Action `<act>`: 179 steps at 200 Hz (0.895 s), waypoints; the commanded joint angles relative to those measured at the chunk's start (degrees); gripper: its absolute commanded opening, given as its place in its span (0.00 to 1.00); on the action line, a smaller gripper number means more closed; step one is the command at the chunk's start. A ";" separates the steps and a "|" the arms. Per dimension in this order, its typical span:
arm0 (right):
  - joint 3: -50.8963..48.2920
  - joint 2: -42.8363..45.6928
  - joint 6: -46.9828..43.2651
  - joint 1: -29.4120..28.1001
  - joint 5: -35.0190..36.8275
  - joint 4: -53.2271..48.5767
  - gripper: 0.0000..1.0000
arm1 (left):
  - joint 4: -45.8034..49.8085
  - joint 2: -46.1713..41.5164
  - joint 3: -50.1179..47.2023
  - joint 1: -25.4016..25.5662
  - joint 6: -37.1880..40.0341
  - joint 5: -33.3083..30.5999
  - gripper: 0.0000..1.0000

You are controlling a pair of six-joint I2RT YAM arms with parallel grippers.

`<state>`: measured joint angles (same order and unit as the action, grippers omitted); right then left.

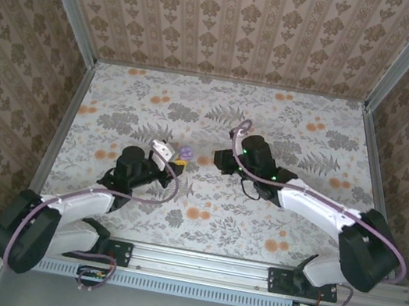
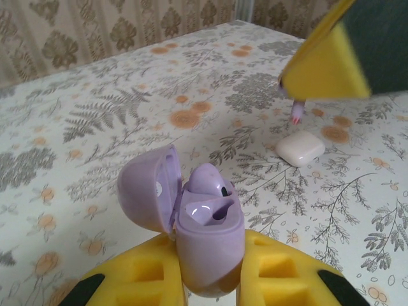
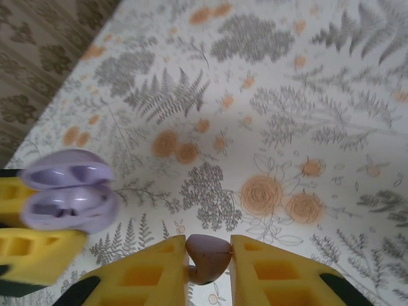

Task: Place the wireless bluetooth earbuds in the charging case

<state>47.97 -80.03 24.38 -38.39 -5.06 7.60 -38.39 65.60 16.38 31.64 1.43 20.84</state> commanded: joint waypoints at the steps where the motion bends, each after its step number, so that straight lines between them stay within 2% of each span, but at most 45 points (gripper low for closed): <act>1: -2.55 6.71 -4.50 -0.17 1.80 3.18 0.22 | -8.65 3.20 1.30 2.39 6.61 0.90 0.02; 31: -3.75 13.17 -8.72 -2.32 6.30 -0.92 0.22 | -17.60 8.98 1.89 5.56 8.76 0.95 0.02; 73: -4.39 16.95 -11.85 -5.12 9.04 -4.08 0.22 | -28.37 16.57 3.21 6.94 6.71 3.82 0.02; 179: -5.18 15.99 -14.07 -8.99 10.07 -2.33 0.22 | -28.94 16.93 4.27 11.37 11.92 3.43 0.02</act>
<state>42.98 -63.75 11.68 -46.65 3.31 4.10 -64.95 83.02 19.20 42.17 11.18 23.40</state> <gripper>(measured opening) 0.218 0.177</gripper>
